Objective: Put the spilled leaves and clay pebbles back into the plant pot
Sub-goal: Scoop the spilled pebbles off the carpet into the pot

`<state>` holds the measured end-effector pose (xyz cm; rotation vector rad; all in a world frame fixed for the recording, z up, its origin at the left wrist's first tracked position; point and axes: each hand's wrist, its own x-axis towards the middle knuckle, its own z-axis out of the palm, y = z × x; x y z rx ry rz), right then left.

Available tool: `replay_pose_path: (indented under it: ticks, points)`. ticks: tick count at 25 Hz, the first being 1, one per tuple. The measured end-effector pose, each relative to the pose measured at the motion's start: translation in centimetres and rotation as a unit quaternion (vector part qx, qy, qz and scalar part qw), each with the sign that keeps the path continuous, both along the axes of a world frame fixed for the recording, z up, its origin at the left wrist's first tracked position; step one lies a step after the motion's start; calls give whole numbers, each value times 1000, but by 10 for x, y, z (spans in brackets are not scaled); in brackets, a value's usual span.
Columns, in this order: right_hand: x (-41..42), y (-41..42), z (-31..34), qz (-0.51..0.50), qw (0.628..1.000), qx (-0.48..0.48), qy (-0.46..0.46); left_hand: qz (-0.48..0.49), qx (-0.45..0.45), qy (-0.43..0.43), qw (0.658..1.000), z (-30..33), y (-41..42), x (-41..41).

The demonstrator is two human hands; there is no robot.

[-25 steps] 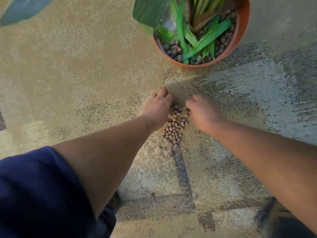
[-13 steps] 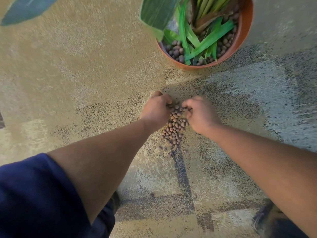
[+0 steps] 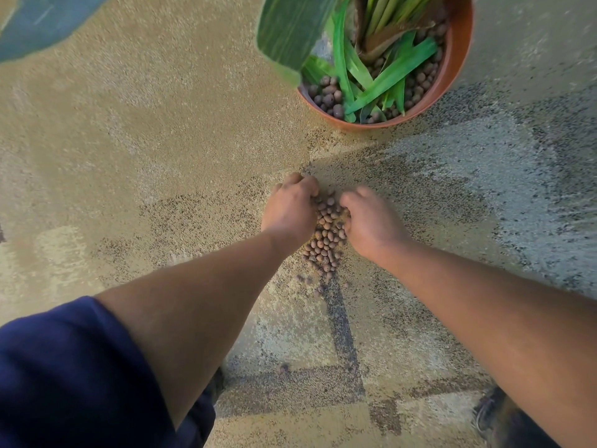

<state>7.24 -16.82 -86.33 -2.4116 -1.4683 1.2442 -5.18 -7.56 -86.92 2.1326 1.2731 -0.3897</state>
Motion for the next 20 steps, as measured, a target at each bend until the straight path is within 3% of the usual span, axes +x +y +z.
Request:
replay_pose_path:
  ticks: [4, 13, 16, 20]
  points:
    - [0, 1, 1, -41, 999, -15, 6, -25, -5, 8, 1000, -2, -1, -3]
    - [-3, -1, -1, -41, 998, -20, -35, 100, -41, 8, 994, 5, 8, 8]
    - [-3, -2, -9, -111, 993, -36, -33, 151, -73, 11, 986, 7, 10, 7]
    - [4, -3, 9, -247, 967, -16, 60, 236, -126, -43, 963, 28, 6, 7]
